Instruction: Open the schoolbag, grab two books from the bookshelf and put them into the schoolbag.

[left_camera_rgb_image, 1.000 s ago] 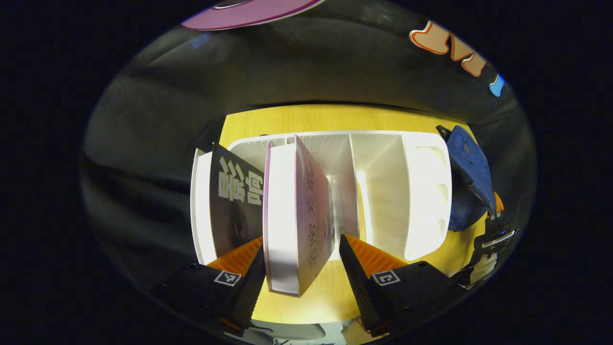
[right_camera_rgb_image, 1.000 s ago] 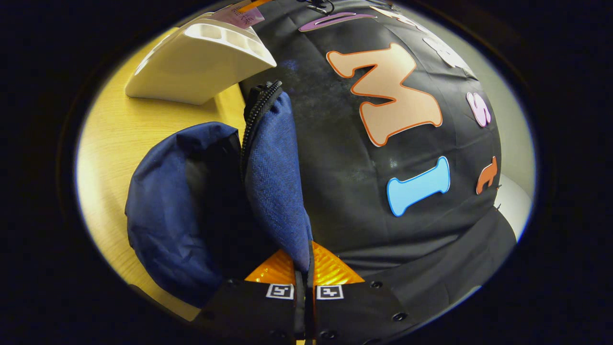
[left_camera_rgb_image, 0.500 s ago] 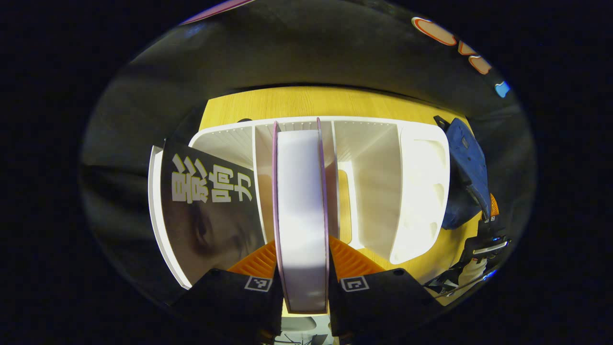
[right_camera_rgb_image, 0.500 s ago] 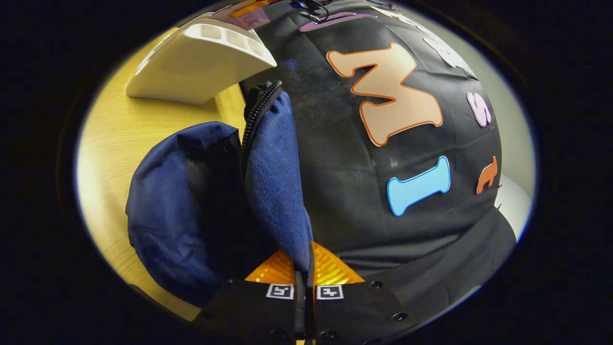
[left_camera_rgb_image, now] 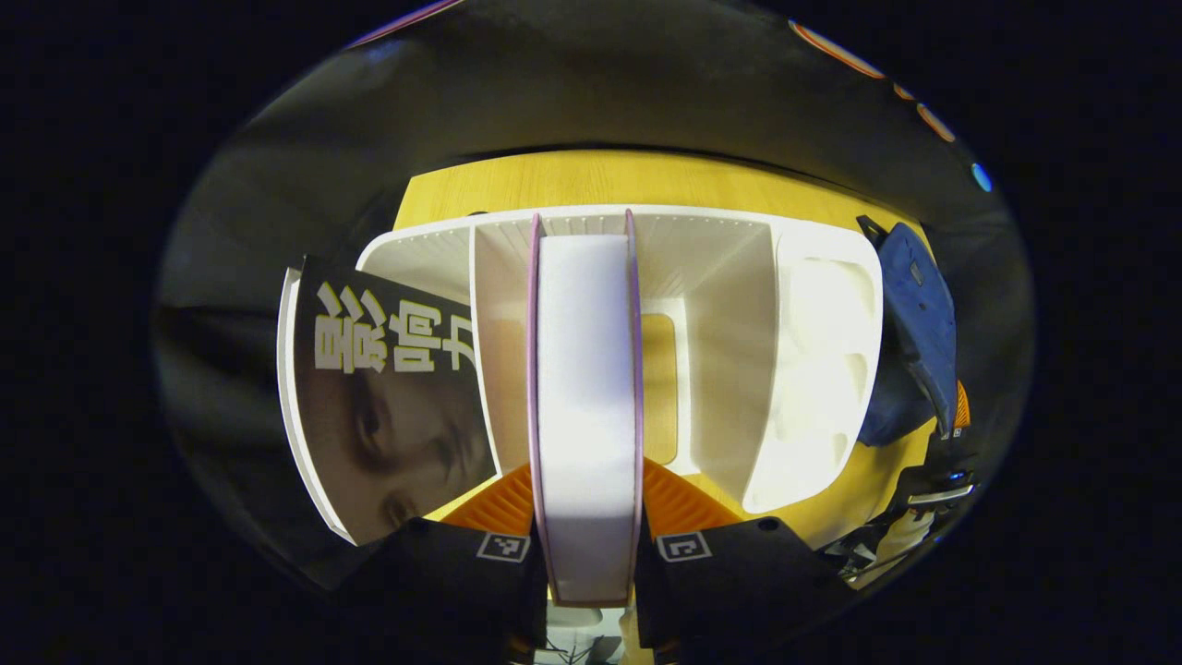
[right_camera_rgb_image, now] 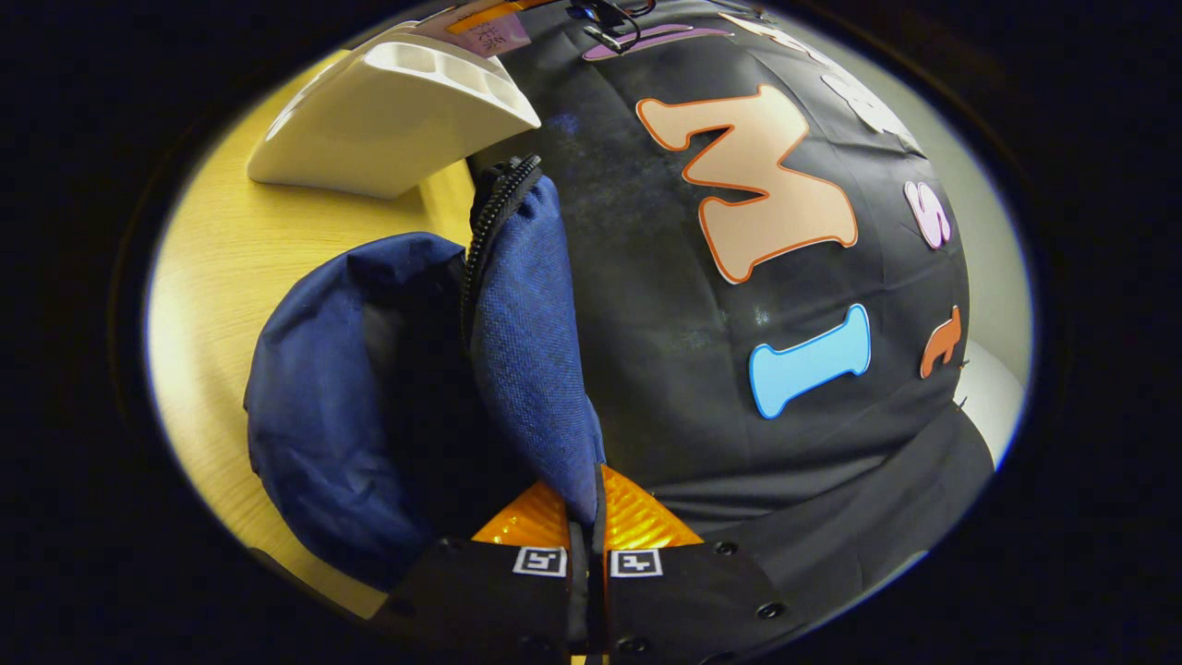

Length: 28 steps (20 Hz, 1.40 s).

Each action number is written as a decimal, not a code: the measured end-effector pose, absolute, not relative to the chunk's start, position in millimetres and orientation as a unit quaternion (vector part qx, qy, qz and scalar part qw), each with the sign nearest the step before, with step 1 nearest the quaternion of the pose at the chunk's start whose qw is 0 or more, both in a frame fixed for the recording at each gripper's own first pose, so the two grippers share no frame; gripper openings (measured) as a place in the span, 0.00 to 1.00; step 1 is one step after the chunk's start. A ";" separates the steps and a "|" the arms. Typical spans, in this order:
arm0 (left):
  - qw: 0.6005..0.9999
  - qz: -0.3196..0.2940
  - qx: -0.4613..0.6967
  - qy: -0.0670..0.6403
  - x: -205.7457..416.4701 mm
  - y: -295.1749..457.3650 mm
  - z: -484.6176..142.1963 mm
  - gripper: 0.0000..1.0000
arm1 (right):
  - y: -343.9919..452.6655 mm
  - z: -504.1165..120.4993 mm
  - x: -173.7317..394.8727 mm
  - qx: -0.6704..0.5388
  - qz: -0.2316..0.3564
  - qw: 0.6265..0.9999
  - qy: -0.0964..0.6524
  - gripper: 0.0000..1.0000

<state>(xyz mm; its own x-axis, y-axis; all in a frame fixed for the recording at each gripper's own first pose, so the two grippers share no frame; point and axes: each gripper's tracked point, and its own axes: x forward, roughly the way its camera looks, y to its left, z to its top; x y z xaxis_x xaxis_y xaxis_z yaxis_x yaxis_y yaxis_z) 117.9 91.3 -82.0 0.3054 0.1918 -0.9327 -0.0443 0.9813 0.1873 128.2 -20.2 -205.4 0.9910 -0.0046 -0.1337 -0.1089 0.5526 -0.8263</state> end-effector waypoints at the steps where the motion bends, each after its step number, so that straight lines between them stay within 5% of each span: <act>1: 0.800 0.077 0.056 0.592 110.9 89.3 -79.4 0.35 | -19.9 -205.7 127.9 -0.474 0.031 0.878 0.060 0.01; 10: 0.797 0.086 0.062 0.595 45.3 85.4 -17.2 0.35 | -23.0 -206.5 127.3 -0.467 0.032 0.882 0.060 0.05; 16: 0.836 0.081 0.030 0.542 8.0 67.9 38.8 0.35 | -26.3 -204.6 127.6 -0.454 0.034 0.888 0.060 0.01; 28: 0.880 -0.070 -0.128 0.451 -16.9 -71.4 36.4 0.34 | -37.3 -195.5 132.0 -0.385 0.025 0.920 0.069 0.01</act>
